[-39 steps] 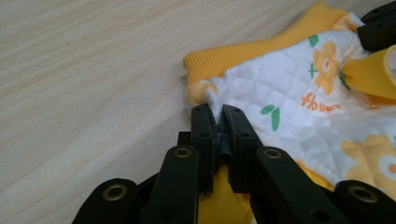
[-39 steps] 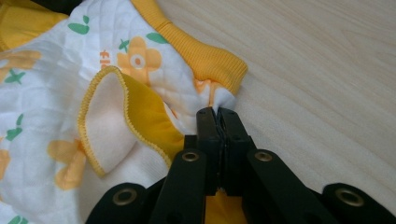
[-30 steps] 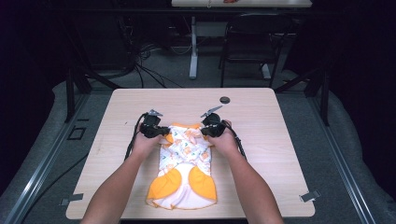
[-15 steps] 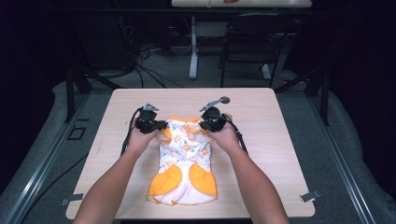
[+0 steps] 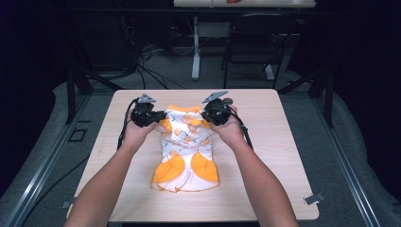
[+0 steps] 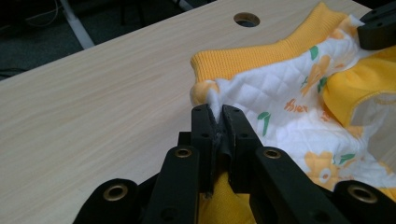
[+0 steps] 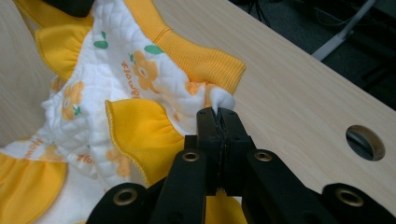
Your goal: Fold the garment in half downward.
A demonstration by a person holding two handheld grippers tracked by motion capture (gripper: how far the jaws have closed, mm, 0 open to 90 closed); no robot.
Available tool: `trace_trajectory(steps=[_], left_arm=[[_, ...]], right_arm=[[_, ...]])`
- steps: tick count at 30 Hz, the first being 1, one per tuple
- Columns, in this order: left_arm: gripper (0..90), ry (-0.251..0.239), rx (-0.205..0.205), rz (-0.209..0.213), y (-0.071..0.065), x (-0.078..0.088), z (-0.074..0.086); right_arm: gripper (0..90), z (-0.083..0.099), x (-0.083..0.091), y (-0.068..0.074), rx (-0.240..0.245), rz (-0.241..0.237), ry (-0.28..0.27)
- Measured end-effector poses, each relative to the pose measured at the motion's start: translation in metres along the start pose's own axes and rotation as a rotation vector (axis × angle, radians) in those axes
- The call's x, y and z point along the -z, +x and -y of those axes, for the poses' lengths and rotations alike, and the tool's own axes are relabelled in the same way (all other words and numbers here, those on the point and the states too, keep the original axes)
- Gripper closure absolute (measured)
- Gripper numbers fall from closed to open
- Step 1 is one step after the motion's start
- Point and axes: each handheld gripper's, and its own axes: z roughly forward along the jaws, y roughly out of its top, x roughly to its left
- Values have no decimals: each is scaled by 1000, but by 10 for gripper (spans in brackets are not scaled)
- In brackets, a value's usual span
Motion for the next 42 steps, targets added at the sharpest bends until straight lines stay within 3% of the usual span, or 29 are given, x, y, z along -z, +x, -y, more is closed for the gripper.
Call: trace_trajectory(steps=[8, 18, 33, 36, 42], left_arm=[[842, -33, -44, -17, -7, 8, -4], [840, -25, -64, 21, -14, 7, 19], [840, -23, -44, 86, -27, 20, 53], [839, -13, -42, 99, -30, 22, 61], [838, -4, -46, 121, -37, 26, 76]], right_arm=[[885, -3, 8, 3, 40, 25, -25], [884, 20, 7, 13, 68, 5, -24], [883, 43, 18, 32, 88, -58, -26], [883, 47, 20, 37, 114, -67, 4], [882, 57, 22, 46, 108, -95, 21]])
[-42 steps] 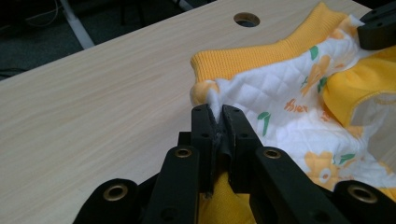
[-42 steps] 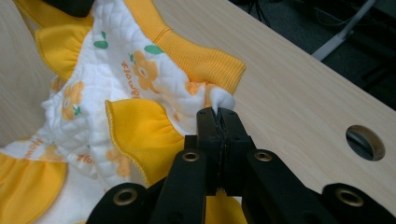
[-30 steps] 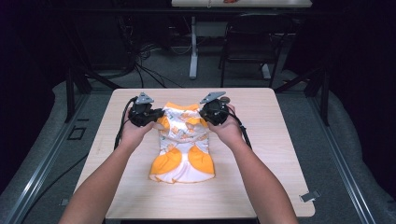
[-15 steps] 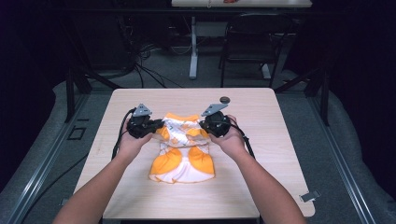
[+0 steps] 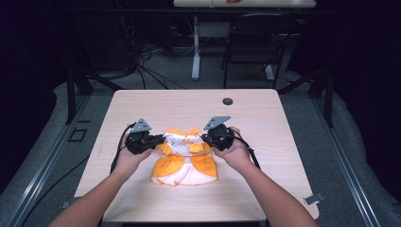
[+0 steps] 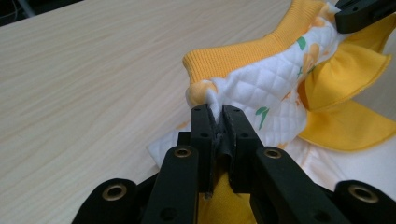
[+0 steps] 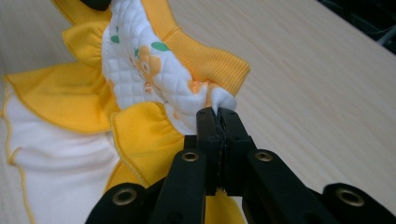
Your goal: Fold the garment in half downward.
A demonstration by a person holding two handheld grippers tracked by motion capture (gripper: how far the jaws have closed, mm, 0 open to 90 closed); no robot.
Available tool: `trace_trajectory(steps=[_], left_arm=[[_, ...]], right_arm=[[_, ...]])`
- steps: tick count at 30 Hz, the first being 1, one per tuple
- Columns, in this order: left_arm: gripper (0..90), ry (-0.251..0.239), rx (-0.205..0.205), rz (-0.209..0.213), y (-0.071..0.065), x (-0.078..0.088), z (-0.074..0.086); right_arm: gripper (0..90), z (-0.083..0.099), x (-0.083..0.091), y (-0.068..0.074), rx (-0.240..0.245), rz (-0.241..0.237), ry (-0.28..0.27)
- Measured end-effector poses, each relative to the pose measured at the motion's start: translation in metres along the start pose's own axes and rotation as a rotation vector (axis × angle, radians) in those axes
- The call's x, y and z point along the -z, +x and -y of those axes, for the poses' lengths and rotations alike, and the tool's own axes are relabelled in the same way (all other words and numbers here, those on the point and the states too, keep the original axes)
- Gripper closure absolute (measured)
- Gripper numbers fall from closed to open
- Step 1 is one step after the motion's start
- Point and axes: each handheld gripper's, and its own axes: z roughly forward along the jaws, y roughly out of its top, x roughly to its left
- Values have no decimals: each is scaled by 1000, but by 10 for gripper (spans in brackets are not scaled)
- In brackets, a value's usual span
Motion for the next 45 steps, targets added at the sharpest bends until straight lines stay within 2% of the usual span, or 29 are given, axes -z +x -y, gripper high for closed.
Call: trace_trajectory(steps=[2, 4, 6, 8, 17, 23, 24, 28, 32, 34, 37, 41, 45], left_arm=[[838, 4, 1, 7, -3, 1, 5], [837, 0, 9, 22, -4, 2, 10], [835, -5, 17, 32, -6, 2, 15], [834, 1, 19, 37, -10, 2, 19], [828, 4, 39, 74, -21, 3, 40], [794, 11, 19, 93, -29, 7, 49], [781, 11, 26, 96, -29, 8, 50], [714, -11, 25, 93, -29, 16, 47], [668, -41, 35, 86, -27, 24, 39], [658, -38, 37, 75, -25, 26, 35], [659, -40, 39, 59, -23, 26, 30], [711, -24, 52, 38, -17, 20, 23], [813, -9, 64, 21, -10, 9, 18]], right_arm=[[882, 3, 0, 3, 2, -2, -3], [882, 7, 0, 5, -30, -26, -8], [881, 12, 0, 7, -18, -31, 10], [881, 17, 0, 9, -43, -49, 1], [877, 38, 1, 20, -64, -80, 4], [841, 50, 3, 29, -58, -91, 20], [820, 52, 3, 30, -62, -95, 16], [730, 54, 8, 32, -87, -110, -18], [712, 50, 19, 30, -115, -125, -73], [701, 47, 23, 29, -122, -127, -91], [745, 42, 25, 25, -120, -105, -100], [813, 36, 19, 19, -131, -94, -96], [861, 31, 8, 9, -160, -94, -95]])
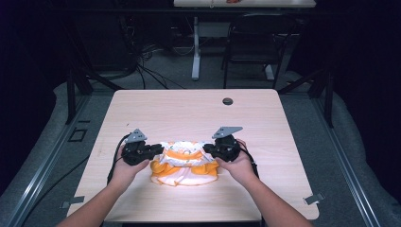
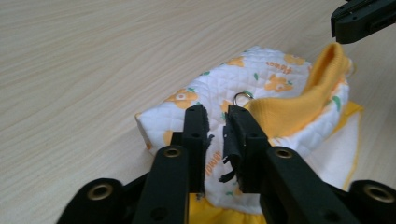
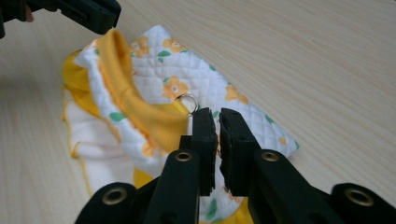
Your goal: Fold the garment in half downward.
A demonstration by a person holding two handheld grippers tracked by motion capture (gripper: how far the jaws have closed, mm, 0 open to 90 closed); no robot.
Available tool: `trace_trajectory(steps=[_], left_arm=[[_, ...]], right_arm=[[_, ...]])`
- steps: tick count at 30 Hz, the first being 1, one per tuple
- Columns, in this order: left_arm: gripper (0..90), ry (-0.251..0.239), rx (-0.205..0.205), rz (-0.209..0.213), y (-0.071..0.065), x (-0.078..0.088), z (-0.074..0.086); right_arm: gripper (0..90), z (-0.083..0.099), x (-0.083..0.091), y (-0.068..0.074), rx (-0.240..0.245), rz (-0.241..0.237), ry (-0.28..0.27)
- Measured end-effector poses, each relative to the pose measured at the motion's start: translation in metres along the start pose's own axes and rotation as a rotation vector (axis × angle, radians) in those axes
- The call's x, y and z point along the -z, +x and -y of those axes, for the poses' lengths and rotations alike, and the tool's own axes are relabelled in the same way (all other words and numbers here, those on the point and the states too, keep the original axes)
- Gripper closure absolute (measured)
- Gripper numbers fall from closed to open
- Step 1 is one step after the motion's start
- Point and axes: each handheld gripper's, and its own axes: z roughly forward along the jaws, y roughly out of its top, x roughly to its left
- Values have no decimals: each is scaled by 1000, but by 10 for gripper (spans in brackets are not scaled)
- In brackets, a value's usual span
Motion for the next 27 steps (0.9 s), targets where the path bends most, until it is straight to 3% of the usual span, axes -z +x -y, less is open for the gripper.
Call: trace_trajectory(steps=[5, 9, 16, 27], left_arm=[[874, 15, 22, -19, 6, -12, -2], [885, 27, 10, 10, 3, -13, -1], [884, 38, -18, 44, -8, -10, 3], [887, 38, -38, 108, -21, 1, 8]], right_arm=[[894, 0, -17, -9, -39, 21, 23], [891, 2, -23, -7, -32, 8, 41], [878, 0, -18, 7, 10, -33, 41], [872, 12, -7, 23, 18, -85, 25]])
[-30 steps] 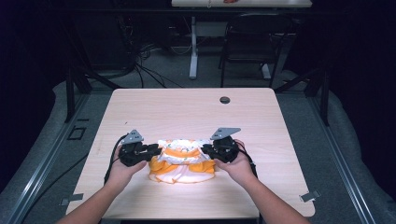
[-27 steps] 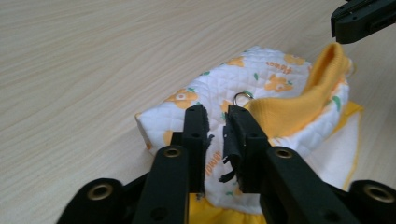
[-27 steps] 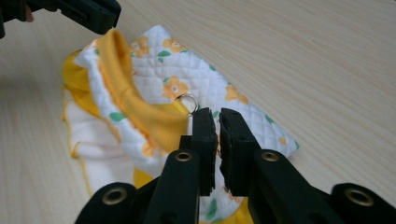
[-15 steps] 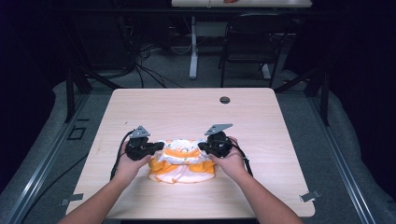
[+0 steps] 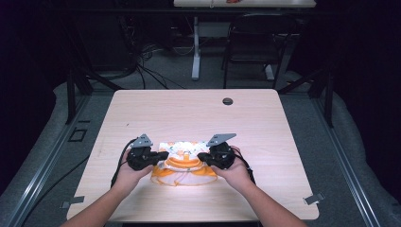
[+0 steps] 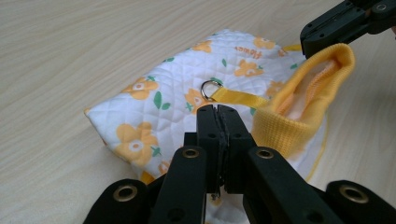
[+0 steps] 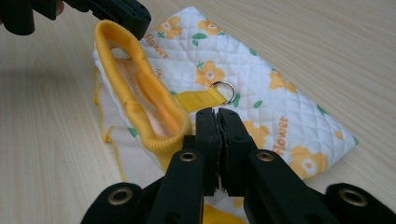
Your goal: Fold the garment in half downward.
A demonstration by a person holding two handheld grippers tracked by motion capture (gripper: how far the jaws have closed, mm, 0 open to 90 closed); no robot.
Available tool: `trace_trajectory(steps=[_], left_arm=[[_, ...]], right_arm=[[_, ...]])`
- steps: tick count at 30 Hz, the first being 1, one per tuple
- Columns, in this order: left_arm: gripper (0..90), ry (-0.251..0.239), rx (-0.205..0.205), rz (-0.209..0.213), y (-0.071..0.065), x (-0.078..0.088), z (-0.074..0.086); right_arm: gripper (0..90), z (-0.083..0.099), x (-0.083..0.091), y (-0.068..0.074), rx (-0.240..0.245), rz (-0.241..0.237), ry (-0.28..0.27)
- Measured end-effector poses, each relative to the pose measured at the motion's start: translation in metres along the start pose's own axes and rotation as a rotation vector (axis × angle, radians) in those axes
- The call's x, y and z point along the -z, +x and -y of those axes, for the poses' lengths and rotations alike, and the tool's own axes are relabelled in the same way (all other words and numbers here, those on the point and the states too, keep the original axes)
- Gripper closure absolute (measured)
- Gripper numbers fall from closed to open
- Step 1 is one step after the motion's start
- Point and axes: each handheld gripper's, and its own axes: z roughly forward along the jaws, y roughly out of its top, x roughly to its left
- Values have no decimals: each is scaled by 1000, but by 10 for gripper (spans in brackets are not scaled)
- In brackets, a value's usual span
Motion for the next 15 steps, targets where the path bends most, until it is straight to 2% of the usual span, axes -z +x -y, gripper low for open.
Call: trace_trajectory(steps=[10, 15], left_arm=[[887, 10, -21, 38, -18, 10, 8], [887, 26, -25, 51, -26, 11, 18]], right_arm=[[868, 5, 10, 18, 33, -36, -8], [866, 13, 11, 27, 46, -47, 14]])
